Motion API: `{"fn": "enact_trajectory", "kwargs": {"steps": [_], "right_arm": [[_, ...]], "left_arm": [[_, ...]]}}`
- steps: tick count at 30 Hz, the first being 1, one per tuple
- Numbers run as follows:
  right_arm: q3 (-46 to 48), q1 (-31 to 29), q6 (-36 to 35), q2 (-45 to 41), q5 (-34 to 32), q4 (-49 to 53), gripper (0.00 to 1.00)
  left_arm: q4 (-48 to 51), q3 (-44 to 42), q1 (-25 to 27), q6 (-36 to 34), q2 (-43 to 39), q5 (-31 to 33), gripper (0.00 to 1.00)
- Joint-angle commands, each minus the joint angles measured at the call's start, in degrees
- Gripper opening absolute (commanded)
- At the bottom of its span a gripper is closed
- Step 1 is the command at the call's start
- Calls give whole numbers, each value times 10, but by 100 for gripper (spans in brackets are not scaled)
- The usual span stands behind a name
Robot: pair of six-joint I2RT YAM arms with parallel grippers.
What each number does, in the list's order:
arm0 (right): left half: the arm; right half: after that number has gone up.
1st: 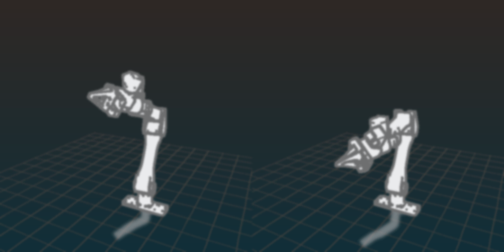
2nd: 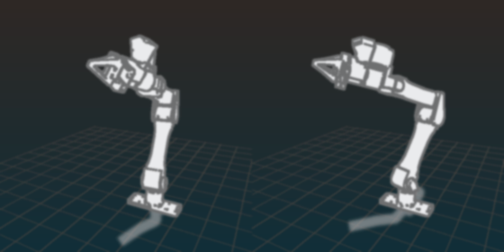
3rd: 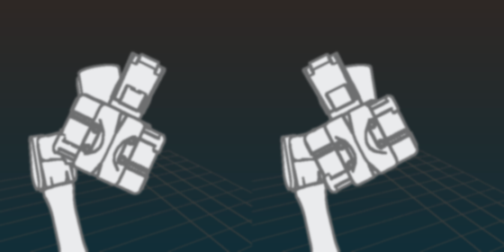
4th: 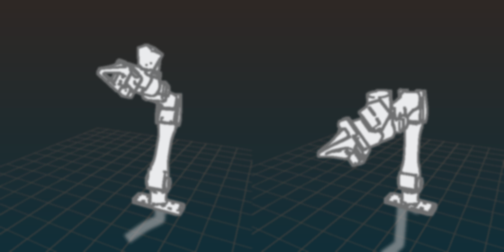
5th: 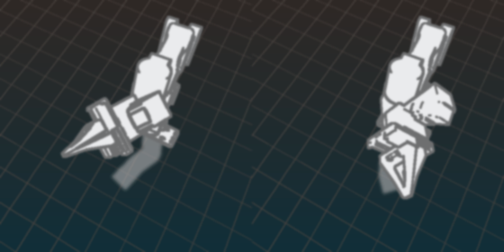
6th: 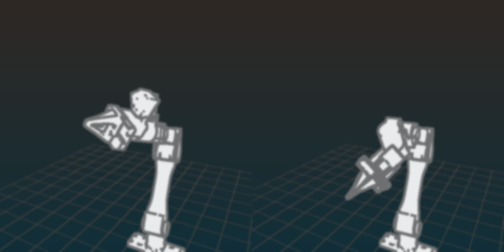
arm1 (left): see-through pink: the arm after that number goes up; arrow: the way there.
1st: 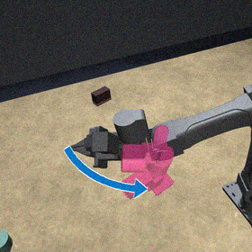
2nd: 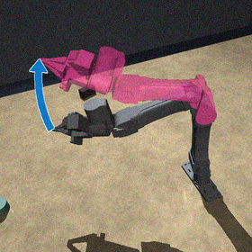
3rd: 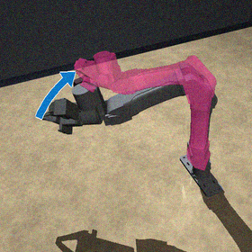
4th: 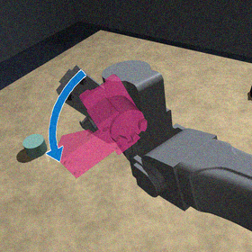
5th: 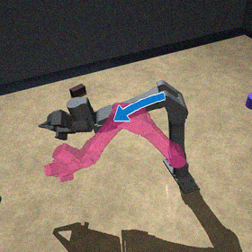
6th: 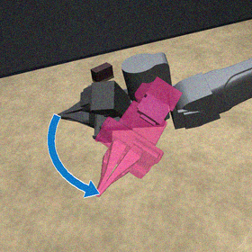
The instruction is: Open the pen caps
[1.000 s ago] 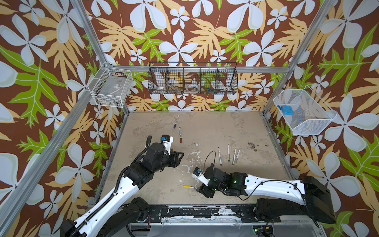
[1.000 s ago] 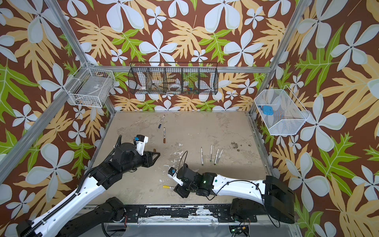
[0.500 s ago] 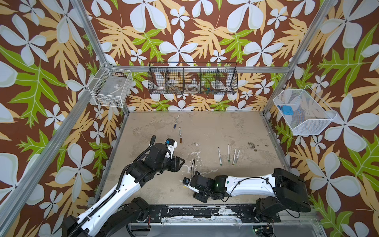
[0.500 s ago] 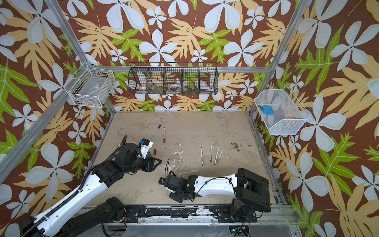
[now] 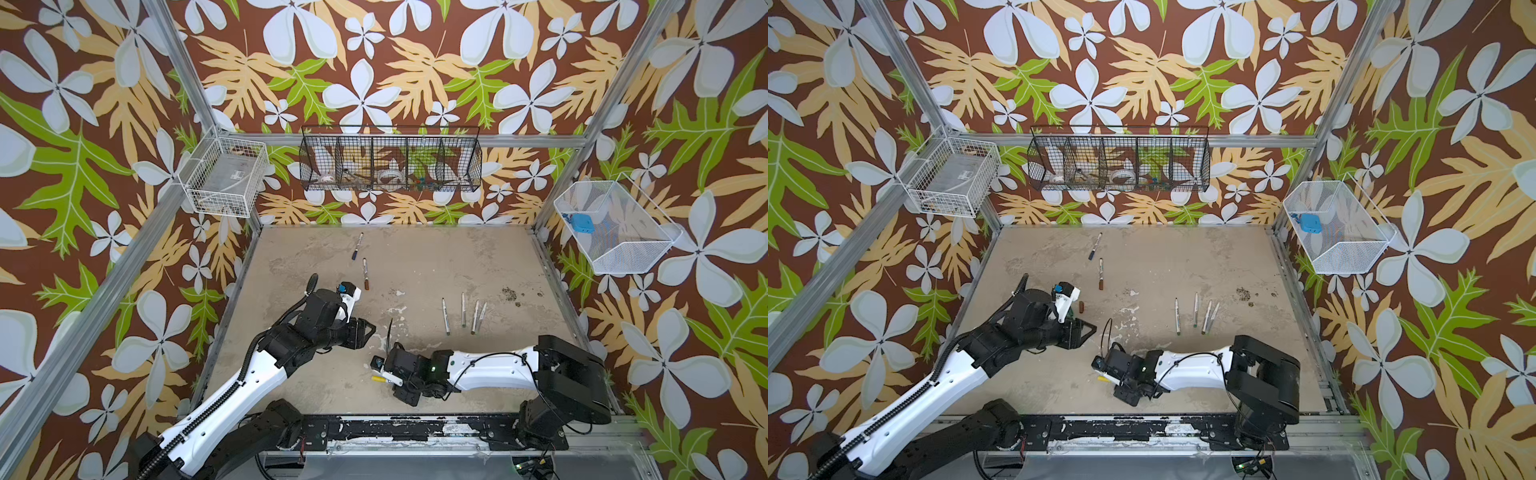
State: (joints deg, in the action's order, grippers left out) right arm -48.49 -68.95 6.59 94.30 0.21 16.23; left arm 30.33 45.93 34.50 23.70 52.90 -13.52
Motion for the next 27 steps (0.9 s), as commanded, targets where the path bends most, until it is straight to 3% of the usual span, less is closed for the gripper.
{"fn": "enact_trajectory", "kwargs": {"steps": [1, 6, 10, 14, 18, 23, 27], "right_arm": [[7, 14, 4, -3, 18, 0, 22], [8, 31, 13, 3, 6, 6, 15], [14, 76, 34, -25, 3, -6, 13], [28, 153, 58, -92, 28, -32, 13], [55, 252, 98, -176, 110, -85, 15], [64, 347, 144, -240, 210, -147, 15], [66, 365, 151, -272, 235, -189, 14]], "left_arm": [[-13, 4, -1, 1, -2, 20, 54], [-52, 8, -1, 35, 0, 5, 55], [-133, -1, -1, 93, -12, -3, 55], [-323, -73, -1, 188, -45, -4, 57], [-560, -167, -1, 265, -54, 14, 58], [-696, -180, -1, 249, 17, 32, 58], [-789, -205, 0, 207, 70, 34, 57]]}}
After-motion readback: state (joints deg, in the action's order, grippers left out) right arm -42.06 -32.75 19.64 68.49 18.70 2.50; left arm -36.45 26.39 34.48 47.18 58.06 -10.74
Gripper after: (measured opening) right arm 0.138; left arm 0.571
